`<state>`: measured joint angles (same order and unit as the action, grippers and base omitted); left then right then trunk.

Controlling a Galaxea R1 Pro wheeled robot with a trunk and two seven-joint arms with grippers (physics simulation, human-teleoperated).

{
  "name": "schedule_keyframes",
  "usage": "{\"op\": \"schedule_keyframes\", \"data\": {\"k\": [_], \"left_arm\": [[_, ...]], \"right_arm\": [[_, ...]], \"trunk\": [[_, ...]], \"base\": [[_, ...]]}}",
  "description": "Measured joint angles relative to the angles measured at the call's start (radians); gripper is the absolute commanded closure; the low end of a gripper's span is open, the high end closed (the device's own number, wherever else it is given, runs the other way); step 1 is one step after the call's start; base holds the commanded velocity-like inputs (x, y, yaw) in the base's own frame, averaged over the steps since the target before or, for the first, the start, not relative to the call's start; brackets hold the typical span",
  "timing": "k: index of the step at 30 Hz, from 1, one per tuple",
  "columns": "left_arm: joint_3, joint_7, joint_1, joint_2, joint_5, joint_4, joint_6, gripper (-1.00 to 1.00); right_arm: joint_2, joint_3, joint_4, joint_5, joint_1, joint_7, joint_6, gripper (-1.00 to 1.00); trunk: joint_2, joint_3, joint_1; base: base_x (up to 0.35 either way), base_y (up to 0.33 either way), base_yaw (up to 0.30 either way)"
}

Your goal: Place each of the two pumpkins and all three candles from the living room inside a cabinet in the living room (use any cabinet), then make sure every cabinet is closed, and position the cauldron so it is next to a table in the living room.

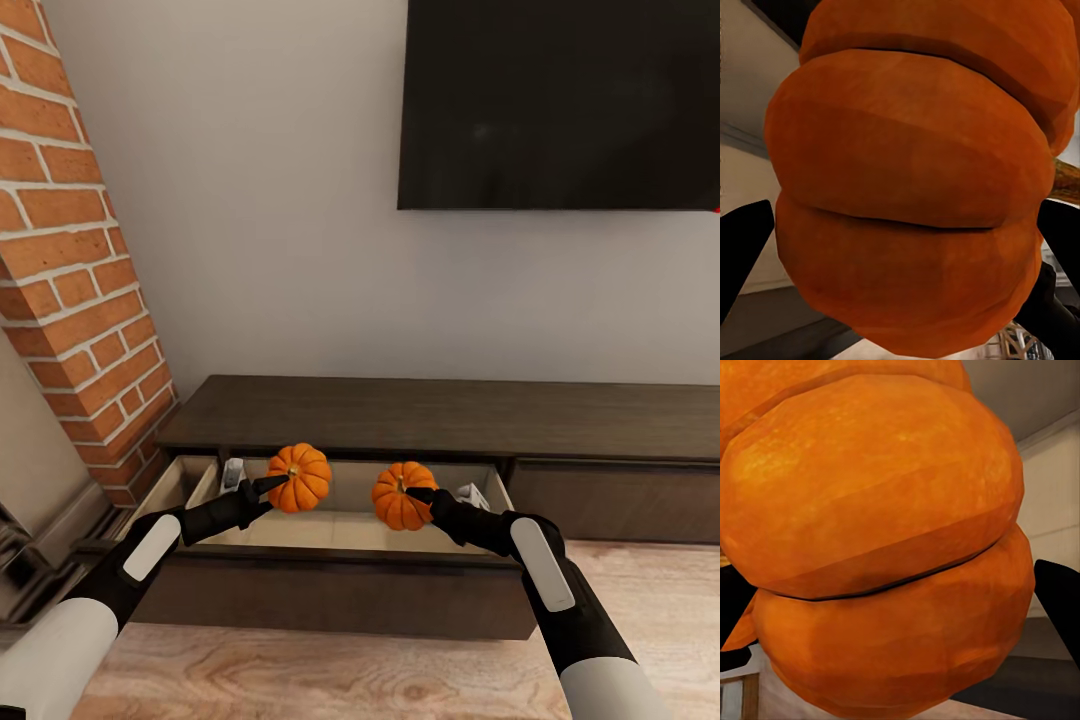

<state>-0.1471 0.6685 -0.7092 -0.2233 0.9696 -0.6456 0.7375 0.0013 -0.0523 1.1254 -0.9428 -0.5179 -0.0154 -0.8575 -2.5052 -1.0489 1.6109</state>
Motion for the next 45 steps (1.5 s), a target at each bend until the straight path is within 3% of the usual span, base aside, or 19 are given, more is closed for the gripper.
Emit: {"op": "schedule_keyframes", "data": {"k": [45], "left_arm": [[0.0,0.0,0.0,-0.001,-0.001,0.0,-0.001,1.0]], "right_arm": [[0.0,0.0,0.0,0.0,0.0,0.001,0.0,1.0]], "trunk": [[0.0,0.0,0.0]], "base": [[0.037,0.0,0.0]]}}
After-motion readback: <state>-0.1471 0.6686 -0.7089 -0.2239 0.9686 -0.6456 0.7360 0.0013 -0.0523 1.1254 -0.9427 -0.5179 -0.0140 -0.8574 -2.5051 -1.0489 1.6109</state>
